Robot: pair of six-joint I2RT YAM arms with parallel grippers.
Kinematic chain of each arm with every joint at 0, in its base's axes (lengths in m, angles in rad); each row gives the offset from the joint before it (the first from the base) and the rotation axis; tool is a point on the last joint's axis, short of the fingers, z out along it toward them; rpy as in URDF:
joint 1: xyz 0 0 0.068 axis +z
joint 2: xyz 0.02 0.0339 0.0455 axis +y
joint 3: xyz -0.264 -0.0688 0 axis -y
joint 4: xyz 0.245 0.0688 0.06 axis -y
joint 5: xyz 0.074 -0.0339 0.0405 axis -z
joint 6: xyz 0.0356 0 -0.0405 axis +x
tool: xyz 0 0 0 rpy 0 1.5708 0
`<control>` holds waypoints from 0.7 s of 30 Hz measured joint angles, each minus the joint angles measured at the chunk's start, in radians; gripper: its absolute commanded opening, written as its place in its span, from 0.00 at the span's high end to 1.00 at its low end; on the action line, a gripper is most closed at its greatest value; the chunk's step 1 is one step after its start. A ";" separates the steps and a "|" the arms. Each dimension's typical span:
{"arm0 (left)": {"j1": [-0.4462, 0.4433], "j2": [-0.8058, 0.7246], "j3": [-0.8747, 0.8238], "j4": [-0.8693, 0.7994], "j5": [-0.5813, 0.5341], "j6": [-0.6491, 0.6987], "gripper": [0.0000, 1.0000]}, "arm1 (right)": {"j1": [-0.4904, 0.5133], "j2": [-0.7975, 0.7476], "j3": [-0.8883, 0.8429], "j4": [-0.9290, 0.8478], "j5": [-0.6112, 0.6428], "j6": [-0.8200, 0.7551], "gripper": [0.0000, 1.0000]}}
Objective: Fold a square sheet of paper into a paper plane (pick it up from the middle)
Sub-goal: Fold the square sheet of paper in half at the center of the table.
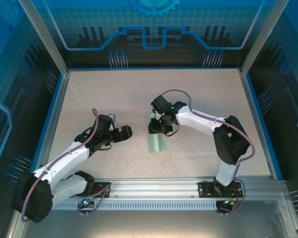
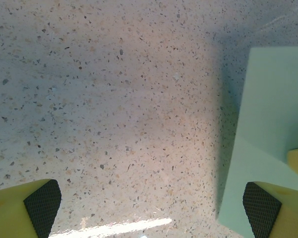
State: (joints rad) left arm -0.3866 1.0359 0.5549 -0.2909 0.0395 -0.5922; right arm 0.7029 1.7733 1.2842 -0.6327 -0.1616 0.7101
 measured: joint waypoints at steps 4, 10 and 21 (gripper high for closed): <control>0.000 -0.001 0.012 -0.006 0.026 0.000 0.01 | -0.073 -0.092 -0.110 0.137 -0.135 0.037 0.60; 0.000 -0.001 0.042 -0.006 0.089 -0.002 0.02 | -0.206 -0.151 -0.293 0.315 -0.300 0.095 0.58; -0.018 0.116 0.101 0.017 0.236 -0.004 0.01 | -0.366 -0.159 -0.374 0.258 -0.309 -0.026 0.43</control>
State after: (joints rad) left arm -0.4042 1.1519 0.6563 -0.2741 0.2756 -0.5961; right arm 0.3367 1.6138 0.9104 -0.3744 -0.4702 0.6846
